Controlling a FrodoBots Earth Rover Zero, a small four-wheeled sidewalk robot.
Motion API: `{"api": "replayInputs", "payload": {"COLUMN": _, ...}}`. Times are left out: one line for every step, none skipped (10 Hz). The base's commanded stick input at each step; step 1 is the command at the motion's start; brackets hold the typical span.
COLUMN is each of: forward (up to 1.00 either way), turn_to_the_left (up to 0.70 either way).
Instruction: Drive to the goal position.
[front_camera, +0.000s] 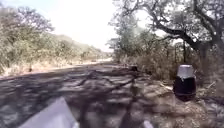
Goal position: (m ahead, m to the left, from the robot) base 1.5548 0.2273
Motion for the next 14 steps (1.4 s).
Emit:
{"api": "replayInputs", "payload": {"forward": 0.5, "turn_to_the_left": 0.0}}
{"api": "replayInputs", "payload": {"forward": 0.5, "turn_to_the_left": 0.0}}
{"api": "replayInputs", "payload": {"forward": 0.5, "turn_to_the_left": 0.0}}
{"api": "replayInputs", "payload": {"forward": 0.5, "turn_to_the_left": 0.0}}
{"api": "replayInputs", "payload": {"forward": 0.5, "turn_to_the_left": 0.0}}
{"api": "replayInputs", "payload": {"forward": 0.5, "turn_to_the_left": 0.0}}
{"api": "replayInputs", "payload": {"forward": 0.5, "turn_to_the_left": 0.0}}
{"api": "replayInputs", "payload": {"forward": 0.5, "turn_to_the_left": 0.0}}
{"api": "replayInputs", "payload": {"forward": 0.5, "turn_to_the_left": 0.0}}
{"api": "replayInputs", "payload": {"forward": 0.5, "turn_to_the_left": 0.0}}
{"api": "replayInputs", "payload": {"forward": 0.5, "turn_to_the_left": 0.0}}
{"api": "replayInputs", "payload": {"forward": 0.5, "turn_to_the_left": 0.0}}
{"api": "replayInputs", "payload": {"forward": 0.5, "turn_to_the_left": 0.0}}
{"api": "replayInputs", "payload": {"forward": 0.5, "turn_to_the_left": 0.0}}
